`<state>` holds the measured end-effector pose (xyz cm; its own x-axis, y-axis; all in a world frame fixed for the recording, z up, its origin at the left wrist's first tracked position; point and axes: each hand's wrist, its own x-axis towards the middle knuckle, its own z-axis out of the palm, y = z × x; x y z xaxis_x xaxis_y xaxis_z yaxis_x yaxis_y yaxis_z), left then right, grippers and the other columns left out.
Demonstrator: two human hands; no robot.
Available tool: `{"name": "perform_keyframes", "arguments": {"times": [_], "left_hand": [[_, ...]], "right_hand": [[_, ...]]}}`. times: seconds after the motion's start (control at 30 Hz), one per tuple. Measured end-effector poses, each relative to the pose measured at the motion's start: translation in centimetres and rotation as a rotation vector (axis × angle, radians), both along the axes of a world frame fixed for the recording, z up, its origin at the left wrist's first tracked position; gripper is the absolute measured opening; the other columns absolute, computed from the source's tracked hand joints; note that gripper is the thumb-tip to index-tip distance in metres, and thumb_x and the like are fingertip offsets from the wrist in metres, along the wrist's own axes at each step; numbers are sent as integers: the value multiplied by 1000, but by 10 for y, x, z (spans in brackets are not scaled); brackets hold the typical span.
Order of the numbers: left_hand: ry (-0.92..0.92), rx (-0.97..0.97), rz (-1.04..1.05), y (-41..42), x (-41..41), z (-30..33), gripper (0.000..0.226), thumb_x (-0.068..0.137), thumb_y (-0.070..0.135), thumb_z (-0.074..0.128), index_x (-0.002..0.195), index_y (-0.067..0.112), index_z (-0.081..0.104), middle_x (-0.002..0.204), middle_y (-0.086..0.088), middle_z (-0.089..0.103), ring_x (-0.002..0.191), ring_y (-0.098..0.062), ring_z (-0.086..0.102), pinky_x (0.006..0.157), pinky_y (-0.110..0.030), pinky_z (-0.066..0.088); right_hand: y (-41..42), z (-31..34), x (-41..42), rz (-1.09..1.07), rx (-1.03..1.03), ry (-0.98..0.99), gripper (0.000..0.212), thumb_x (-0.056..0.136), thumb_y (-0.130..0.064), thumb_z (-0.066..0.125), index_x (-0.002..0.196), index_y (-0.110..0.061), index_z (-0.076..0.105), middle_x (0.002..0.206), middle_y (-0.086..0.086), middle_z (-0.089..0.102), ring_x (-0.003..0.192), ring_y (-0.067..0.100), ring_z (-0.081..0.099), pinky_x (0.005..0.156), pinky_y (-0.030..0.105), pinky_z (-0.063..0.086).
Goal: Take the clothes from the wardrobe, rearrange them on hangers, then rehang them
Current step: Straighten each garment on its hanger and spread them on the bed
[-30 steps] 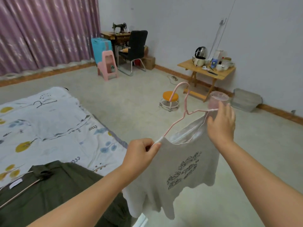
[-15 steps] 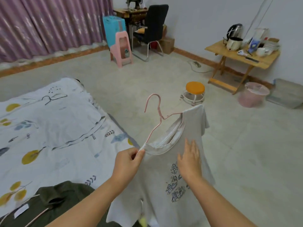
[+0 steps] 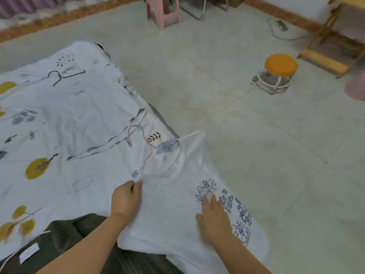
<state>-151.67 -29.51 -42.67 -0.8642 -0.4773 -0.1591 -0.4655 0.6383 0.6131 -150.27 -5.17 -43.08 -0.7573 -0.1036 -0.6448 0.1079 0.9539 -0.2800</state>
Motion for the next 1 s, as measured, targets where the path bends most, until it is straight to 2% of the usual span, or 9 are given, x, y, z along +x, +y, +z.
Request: {"name": "perform_keyframes", "arguments": {"times": [0.13, 0.23, 0.37, 0.47, 0.5, 0.57, 0.67, 0.77, 1.0], "left_hand": [[-217, -4, 43, -10, 8, -47, 39, 96, 24, 46, 61, 9, 41, 58, -8, 50, 56, -21, 47, 56, -34, 40], [-296, -171, -27, -5, 10, -54, 20, 93, 20, 50, 102, 3, 54, 94, -15, 58, 84, -30, 56, 74, -40, 48], [-13, -490, -571, 8, 20, -56, 42, 82, 17, 45, 119, 2, 59, 117, -22, 61, 96, -37, 63, 76, -43, 54], [-355, -529, -960, 18, 26, -55, 53, 96, 30, 27, 147, 16, 22, 155, -12, 18, 140, -31, 27, 112, -46, 25], [-489, -531, -967, 19, 27, -56, 56, 99, 31, 24, 150, 19, 5, 157, -8, -1, 145, -26, 8, 116, -44, 11], [-649, -547, -935, 24, 21, -47, 57, 99, 27, 27, 150, 20, 0, 158, -7, -6, 146, -25, 0, 117, -44, 5], [-705, -538, -875, 35, 10, -13, 41, 97, 24, 32, 137, 15, 35, 146, -11, 33, 133, -28, 33, 108, -38, 26], [-717, -354, -793, 45, 12, 29, 36, 99, 29, 30, 130, 14, 43, 133, -7, 49, 119, -23, 47, 96, -31, 36], [-627, -140, -701, 75, 68, 121, 44, 99, 35, 35, 140, 18, 36, 143, -4, 43, 128, -18, 42, 102, -26, 32]], "right_hand": [[-11, -37, 6, 56, 33, -67, 64, 100, -38, 30, 151, -24, -6, 158, 6, -15, 146, 30, -7, 118, 46, 8], [-14, -53, 11, 105, 87, -66, 63, 100, -41, 28, 150, -25, -8, 157, 7, -20, 145, 32, -13, 117, 49, 5], [-18, -59, 15, 148, 146, -52, 64, 100, -41, 28, 149, -25, -10, 156, 10, -22, 144, 35, -14, 116, 50, 4], [-20, -48, 7, 181, 167, -115, 61, 100, -33, 32, 151, -23, -2, 157, 12, -16, 144, 36, -9, 116, 51, 8], [-20, -41, 1, 196, 171, -141, 58, 100, -30, 33, 150, -21, 7, 158, 12, -7, 145, 36, -2, 116, 50, 14], [-18, -25, -10, 226, 184, -175, 45, 98, -22, 34, 142, -12, 29, 151, 13, 24, 138, 33, 25, 108, 44, 30], [-9, 9, -19, 237, 193, -183, 33, 95, -12, 35, 127, -11, 45, 129, 9, 52, 117, 26, 50, 88, 33, 41], [9, 49, -17, 224, 150, -146, 25, 94, -10, 34, 115, -15, 48, 123, 8, 55, 110, 25, 54, 69, 27, 37], [60, 140, 20, 203, 52, -52, 38, 98, -25, 37, 135, -18, 42, 135, 8, 49, 121, 25, 48, 94, 30, 40]]}}
